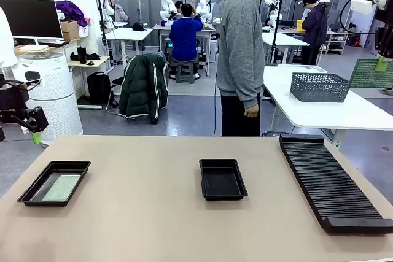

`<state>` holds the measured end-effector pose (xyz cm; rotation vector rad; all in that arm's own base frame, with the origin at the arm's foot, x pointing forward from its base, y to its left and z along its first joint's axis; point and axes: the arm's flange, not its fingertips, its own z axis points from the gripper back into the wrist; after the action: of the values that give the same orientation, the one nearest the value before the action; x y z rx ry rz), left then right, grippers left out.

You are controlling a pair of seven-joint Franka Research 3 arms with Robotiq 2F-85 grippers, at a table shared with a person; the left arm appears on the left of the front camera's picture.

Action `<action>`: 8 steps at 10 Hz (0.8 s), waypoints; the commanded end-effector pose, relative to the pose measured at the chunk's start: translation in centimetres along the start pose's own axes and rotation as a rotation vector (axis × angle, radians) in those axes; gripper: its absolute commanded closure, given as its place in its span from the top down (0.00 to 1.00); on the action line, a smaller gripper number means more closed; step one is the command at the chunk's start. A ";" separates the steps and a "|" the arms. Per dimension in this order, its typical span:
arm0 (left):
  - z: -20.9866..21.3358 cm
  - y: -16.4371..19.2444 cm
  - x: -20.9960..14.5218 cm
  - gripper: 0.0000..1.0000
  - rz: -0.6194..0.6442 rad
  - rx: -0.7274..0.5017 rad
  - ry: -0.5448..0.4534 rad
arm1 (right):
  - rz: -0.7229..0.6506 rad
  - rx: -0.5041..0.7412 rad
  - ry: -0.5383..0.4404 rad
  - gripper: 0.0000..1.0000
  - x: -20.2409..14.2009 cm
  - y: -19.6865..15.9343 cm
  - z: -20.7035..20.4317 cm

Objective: Inspect and transfer BCBs to ESD trays.
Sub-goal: Pick up the Blank PCB from the PCB Rack and place it in the right ESD tray.

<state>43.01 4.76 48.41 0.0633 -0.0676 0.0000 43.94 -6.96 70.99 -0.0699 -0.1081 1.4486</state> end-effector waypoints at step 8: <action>-0.1 0.0 0.0 1.00 0.004 -0.015 0.000 | 0.005 0.005 -0.003 0.02 0.0 0.5 -0.3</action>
<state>43.00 4.76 48.41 0.0633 -0.0676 0.0000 43.94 -6.96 70.99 -0.0698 -0.1081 1.4487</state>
